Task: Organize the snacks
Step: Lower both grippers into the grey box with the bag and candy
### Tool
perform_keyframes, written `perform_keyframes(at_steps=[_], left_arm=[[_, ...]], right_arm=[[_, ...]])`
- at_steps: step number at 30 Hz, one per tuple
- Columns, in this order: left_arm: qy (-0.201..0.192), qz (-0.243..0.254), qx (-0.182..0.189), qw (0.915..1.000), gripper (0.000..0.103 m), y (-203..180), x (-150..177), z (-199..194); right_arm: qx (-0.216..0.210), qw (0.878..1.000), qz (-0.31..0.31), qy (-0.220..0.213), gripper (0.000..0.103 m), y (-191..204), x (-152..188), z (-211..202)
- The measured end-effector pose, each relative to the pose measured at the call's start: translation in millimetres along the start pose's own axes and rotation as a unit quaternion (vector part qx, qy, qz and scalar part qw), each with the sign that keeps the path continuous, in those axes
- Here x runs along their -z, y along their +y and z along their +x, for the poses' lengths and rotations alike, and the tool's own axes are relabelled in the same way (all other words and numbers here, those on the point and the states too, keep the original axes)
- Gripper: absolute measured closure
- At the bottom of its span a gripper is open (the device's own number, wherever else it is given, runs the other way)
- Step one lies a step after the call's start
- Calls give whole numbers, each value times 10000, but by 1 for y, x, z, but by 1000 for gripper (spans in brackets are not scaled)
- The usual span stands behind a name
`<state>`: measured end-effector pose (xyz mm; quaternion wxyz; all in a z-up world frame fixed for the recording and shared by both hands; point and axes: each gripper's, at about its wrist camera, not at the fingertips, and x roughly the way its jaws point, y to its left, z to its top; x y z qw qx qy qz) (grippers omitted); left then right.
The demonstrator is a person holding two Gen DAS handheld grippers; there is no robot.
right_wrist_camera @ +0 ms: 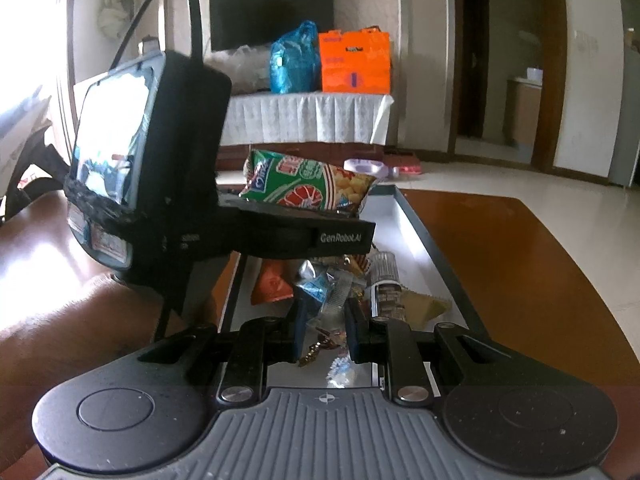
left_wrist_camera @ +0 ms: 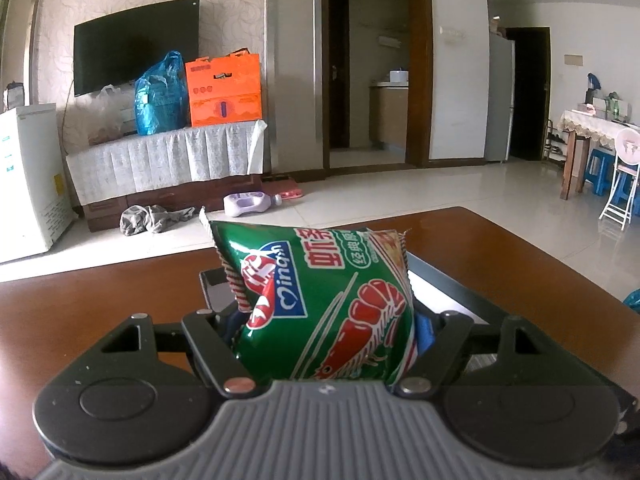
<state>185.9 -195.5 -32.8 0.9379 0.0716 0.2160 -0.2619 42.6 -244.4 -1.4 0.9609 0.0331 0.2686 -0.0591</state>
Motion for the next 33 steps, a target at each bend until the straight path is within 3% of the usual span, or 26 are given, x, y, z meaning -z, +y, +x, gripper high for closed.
perform_keyframes(at_steps=[27, 33], left_arm=[[53, 73, -95, 9999, 25, -3, 1, 12], [17, 78, -205, 9998, 18, -10, 5, 12]], right_arm=[[123, 9997, 118, 171, 81, -6, -2, 25], [111, 9997, 134, 184, 80, -7, -1, 31]])
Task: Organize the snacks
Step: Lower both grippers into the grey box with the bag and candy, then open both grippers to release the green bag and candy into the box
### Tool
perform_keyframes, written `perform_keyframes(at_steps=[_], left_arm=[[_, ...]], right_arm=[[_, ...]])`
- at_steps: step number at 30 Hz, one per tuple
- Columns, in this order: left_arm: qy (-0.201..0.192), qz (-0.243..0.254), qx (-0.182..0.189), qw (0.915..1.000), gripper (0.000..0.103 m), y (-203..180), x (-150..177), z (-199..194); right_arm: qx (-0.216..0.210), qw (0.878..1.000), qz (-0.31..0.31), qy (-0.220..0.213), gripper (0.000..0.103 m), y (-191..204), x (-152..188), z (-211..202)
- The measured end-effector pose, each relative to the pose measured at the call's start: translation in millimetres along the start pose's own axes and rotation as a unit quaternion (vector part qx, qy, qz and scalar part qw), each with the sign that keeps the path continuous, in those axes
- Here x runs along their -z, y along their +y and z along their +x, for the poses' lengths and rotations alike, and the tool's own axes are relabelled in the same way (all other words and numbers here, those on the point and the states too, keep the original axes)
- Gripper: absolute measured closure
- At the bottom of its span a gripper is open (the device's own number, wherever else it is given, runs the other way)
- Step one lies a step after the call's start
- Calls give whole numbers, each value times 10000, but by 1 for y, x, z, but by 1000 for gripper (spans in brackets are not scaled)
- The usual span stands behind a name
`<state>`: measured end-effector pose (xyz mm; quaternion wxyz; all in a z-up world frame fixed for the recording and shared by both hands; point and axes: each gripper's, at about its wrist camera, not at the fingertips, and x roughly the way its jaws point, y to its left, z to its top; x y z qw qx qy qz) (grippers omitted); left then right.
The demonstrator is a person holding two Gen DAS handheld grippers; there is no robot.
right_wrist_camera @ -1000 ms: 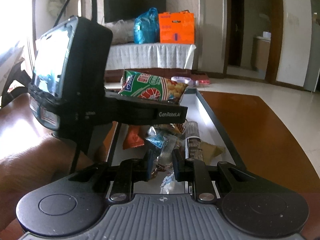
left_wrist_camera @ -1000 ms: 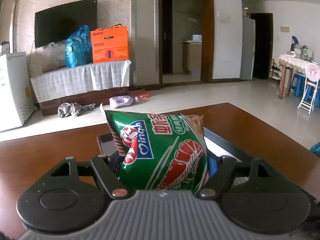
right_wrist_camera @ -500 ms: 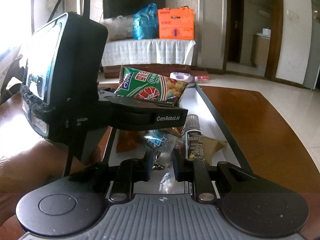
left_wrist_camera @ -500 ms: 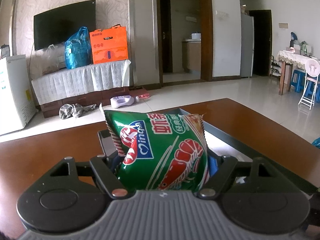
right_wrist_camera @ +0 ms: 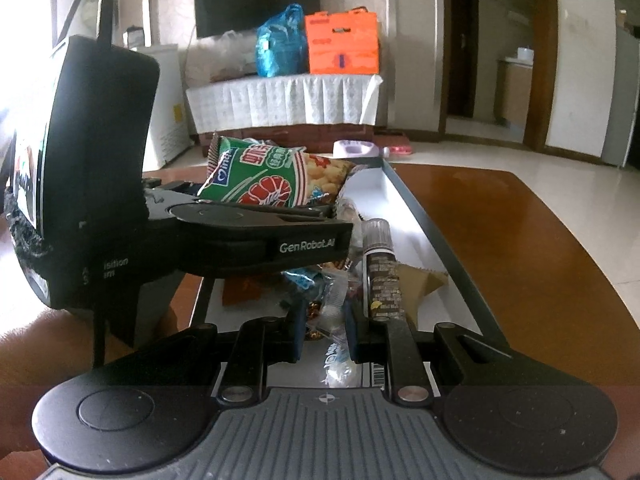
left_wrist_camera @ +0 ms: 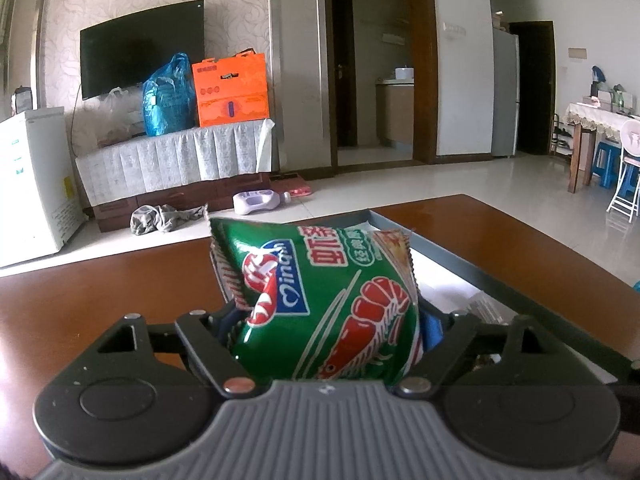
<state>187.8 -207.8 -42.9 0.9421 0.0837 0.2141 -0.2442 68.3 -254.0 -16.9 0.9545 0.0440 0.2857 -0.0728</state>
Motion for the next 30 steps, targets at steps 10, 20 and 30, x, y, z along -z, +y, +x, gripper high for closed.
perform_keyframes(at_steps=[10, 20, 30], left_arm=[[-64, -118, 68, 9999, 11, 6, 9, -15], [-244, 84, -32, 9997, 11, 3, 18, -60], [-159, 41, -61, 9998, 11, -2, 27, -111]], right_arm=[[100, 9997, -9, -214, 53, 7, 6, -9], [218, 9989, 21, -417, 48, 11, 12, -40], [324, 9982, 53, -496, 42, 16, 21, -70]])
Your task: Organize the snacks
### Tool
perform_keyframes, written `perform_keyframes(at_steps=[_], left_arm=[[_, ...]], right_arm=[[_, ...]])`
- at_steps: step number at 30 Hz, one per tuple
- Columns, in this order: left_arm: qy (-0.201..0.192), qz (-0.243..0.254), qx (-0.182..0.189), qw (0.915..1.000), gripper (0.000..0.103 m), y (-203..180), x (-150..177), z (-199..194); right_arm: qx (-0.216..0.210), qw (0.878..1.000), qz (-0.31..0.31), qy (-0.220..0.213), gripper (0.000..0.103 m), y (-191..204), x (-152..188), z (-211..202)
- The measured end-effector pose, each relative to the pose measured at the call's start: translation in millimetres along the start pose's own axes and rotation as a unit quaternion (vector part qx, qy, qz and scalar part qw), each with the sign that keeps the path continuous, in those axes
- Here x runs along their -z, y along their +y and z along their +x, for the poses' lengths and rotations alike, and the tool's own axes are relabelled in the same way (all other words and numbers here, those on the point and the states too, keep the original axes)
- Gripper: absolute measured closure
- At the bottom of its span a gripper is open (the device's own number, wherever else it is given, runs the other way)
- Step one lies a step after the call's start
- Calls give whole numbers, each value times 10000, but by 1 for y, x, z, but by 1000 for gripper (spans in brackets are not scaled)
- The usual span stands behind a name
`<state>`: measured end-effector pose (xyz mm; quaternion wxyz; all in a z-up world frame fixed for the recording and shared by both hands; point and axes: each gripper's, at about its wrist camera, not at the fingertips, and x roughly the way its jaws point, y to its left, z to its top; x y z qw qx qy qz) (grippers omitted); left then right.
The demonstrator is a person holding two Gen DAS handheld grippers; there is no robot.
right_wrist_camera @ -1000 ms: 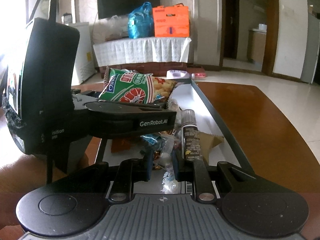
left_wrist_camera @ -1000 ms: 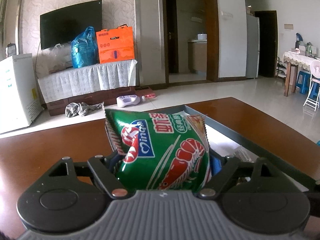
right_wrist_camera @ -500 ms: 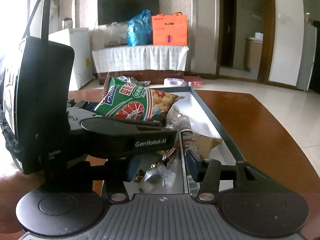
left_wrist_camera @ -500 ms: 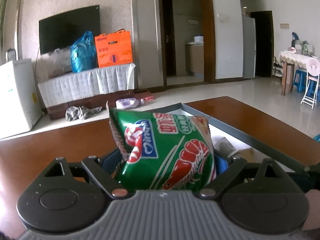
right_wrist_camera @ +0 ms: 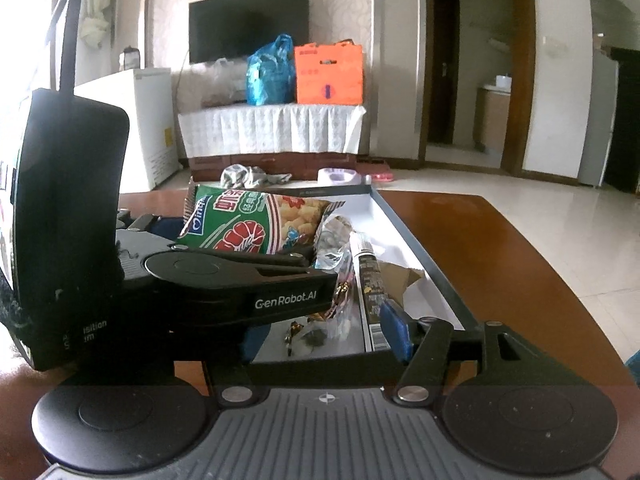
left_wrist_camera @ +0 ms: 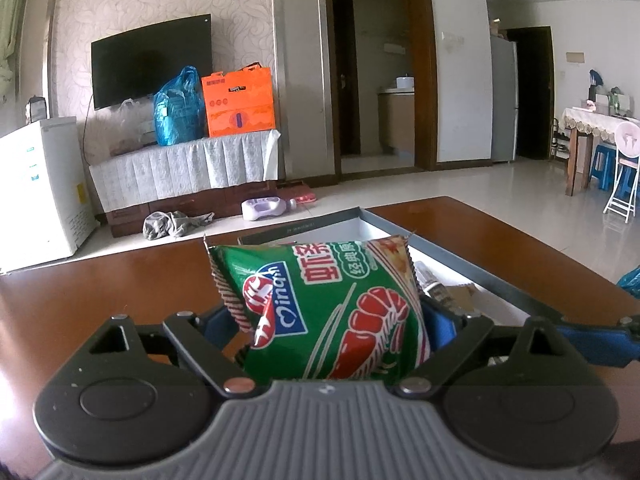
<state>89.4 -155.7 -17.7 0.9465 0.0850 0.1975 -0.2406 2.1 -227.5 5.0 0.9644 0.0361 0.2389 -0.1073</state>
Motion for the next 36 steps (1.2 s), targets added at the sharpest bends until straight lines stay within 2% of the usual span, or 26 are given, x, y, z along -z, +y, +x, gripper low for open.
perform_keyframes(at_steps=[10, 13, 15, 19, 25, 27, 32, 36], left_arm=[[-88, 233, 47, 9997, 7, -17, 6, -51], [-219, 351, 13, 9991, 0, -22, 13, -69], [-284, 441, -62, 9986, 0, -27, 16, -80], [-278, 448, -110, 9985, 0, -34, 24, -101], [-238, 291, -84, 9993, 0, -37, 32, -120], [-228, 268, -65, 9994, 0, -39, 34, -127], [-175, 272, -133, 9994, 0, -40, 40, -135], [-261, 418, -375, 9981, 0, -41, 41, -139]], right_arm=[[121, 9999, 10, -68, 37, -1, 12, -42], [167, 9998, -34, -80, 31, -1, 19, -56], [194, 9998, -42, -97, 26, -1, 23, -64], [218, 9997, -51, -113, 25, 1, 29, -74], [184, 9997, 5, -129, 24, 1, 36, -81], [195, 9997, 25, -144, 20, 1, 34, -79], [172, 9998, 20, -94, 18, 2, 39, -80], [182, 9998, -51, -28, 14, 1, 44, -79]])
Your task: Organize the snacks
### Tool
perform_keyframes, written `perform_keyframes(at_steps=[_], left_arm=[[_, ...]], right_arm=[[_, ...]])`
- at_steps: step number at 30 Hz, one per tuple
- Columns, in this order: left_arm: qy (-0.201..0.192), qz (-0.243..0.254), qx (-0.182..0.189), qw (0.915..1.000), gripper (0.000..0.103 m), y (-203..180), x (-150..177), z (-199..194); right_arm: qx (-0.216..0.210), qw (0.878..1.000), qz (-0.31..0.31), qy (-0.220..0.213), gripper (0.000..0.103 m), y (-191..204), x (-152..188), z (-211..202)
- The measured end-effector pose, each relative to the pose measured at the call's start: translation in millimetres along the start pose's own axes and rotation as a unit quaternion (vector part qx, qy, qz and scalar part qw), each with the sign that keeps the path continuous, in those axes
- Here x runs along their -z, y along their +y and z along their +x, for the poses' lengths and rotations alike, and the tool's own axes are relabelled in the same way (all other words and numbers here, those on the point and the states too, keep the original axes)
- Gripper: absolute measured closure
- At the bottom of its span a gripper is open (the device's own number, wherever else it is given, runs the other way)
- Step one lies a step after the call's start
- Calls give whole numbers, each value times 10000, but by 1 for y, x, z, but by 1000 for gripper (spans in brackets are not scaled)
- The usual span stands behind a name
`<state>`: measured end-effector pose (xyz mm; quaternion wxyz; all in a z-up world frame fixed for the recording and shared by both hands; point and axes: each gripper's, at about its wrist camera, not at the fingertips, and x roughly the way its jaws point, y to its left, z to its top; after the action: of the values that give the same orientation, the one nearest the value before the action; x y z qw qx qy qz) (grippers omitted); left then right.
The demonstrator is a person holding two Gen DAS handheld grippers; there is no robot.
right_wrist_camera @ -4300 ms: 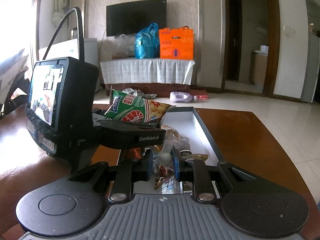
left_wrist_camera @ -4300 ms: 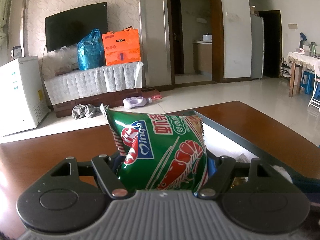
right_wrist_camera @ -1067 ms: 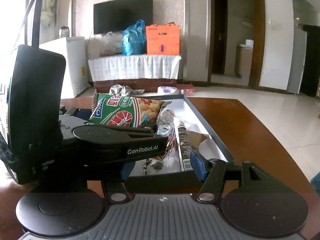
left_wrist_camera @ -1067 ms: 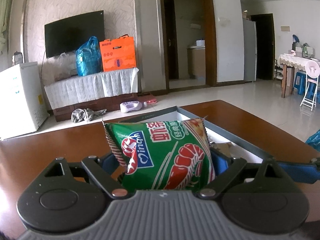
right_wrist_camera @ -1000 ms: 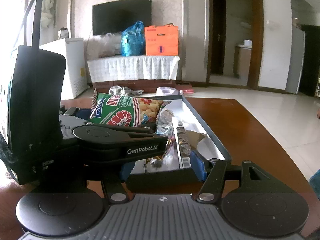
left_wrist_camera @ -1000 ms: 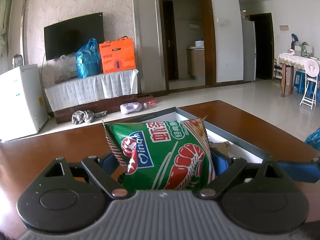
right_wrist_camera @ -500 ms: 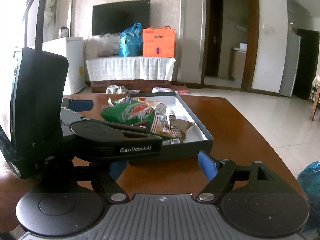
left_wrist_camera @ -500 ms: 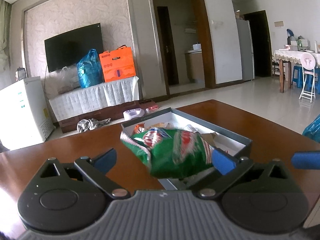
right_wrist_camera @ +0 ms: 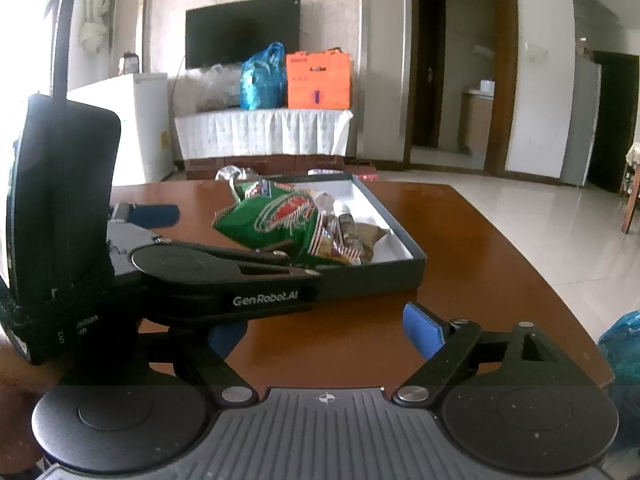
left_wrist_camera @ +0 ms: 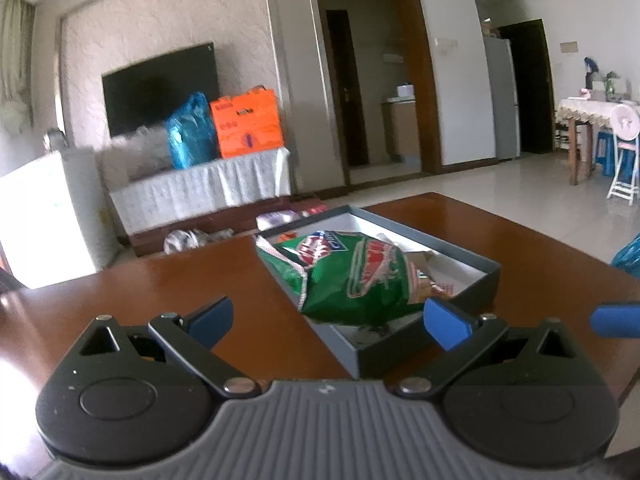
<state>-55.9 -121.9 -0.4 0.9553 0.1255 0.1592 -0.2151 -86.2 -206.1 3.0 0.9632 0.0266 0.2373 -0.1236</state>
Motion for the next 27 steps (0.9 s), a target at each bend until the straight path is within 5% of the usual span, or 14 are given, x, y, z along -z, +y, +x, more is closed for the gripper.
perform_keyframes(at_steps=[10, 27], left_arm=[[262, -80, -344, 9990, 0, 8, 4, -1], [71, -128, -58, 9999, 0, 4, 20, -10]], right_arm=[[193, 9995, -3, 236, 9, -14, 13, 13], [370, 9984, 88, 415, 5, -31, 19, 23]])
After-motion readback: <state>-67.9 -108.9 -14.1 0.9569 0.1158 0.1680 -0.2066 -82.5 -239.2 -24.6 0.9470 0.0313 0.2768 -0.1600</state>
